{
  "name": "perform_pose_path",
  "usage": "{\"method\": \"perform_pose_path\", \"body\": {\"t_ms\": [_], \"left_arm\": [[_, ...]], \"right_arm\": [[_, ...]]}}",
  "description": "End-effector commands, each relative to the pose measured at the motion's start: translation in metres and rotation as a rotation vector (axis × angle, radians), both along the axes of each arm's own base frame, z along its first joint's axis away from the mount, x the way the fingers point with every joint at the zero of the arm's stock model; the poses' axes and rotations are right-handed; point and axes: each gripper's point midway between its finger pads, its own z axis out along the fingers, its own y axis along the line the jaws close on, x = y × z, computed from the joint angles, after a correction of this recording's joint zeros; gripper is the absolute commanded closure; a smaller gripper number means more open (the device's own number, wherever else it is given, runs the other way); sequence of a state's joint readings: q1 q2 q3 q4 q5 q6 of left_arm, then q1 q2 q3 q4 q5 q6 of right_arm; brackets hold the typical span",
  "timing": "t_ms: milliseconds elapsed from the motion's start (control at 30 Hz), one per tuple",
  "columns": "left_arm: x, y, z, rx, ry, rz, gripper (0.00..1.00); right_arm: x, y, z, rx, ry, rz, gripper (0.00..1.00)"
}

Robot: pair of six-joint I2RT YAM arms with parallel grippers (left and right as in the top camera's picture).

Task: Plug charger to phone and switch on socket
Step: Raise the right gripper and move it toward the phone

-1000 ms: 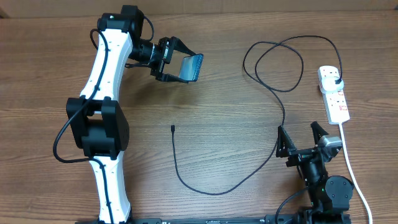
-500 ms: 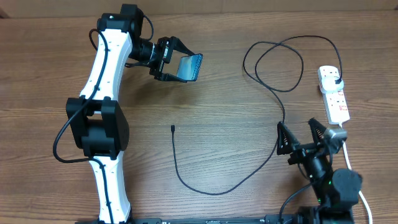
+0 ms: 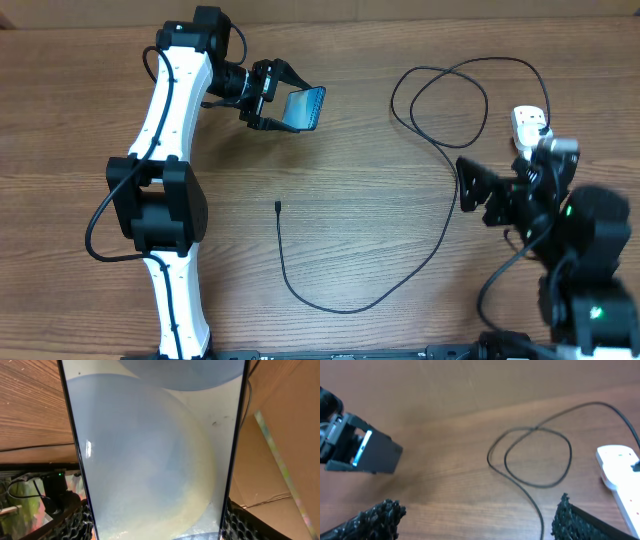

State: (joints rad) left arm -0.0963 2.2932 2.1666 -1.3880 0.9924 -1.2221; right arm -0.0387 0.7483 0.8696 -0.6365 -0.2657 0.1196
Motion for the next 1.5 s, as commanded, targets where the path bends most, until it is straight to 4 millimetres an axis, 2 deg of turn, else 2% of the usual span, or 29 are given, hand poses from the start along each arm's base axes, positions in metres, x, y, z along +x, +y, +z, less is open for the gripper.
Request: {"method": "perform_pose_path", "body": {"t_ms": [0, 167, 333, 433, 633, 800, 867, 1067, 1333, 1467], "left_arm": [[0.003, -0.003, 0.012, -0.023, -0.020, 0.004, 0.58], [0.003, -0.003, 0.012, -0.023, -0.019, 0.005, 0.58], [0.003, -0.003, 0.012, -0.023, -0.017, 0.006, 0.59], [0.004, -0.003, 0.012, -0.023, -0.015, 0.009, 0.59], [0.004, -0.003, 0.011, -0.017, -0.016, 0.010, 0.59], [0.007, 0.008, -0.005, 0.100, 0.008, 0.045, 0.59], [0.008, 0.016, -0.015, 0.181, 0.023, 0.071, 0.59], [0.011, 0.034, -0.036, 0.366, 0.027, 0.113, 0.59], [0.013, 0.043, -0.047, 0.480, 0.016, 0.127, 0.62], [0.013, 0.046, -0.050, 0.521, 0.010, 0.128, 0.62]], "right_arm": [[0.011, 0.002, 0.022, -0.039, 0.033, 0.031, 0.00], [0.022, 0.001, 0.030, -0.031, 0.191, 0.035, 0.00], [0.033, 0.003, 0.051, -0.018, 0.293, 0.046, 0.00], [0.042, 0.007, 0.068, -0.003, 0.300, 0.068, 0.00], [0.063, 0.008, 0.087, 0.073, 0.245, 0.026, 0.00], [0.075, 0.030, 0.091, 0.188, 0.239, 0.123, 0.00], [0.081, 0.037, 0.085, 0.219, 0.259, 0.161, 0.00], [0.104, 0.041, 0.042, 0.337, 0.436, 0.104, 0.00], [0.124, 0.060, -0.005, 0.400, 0.585, 0.177, 0.00], [0.128, 0.080, -0.027, 0.385, 0.642, 0.232, 0.00]]}}
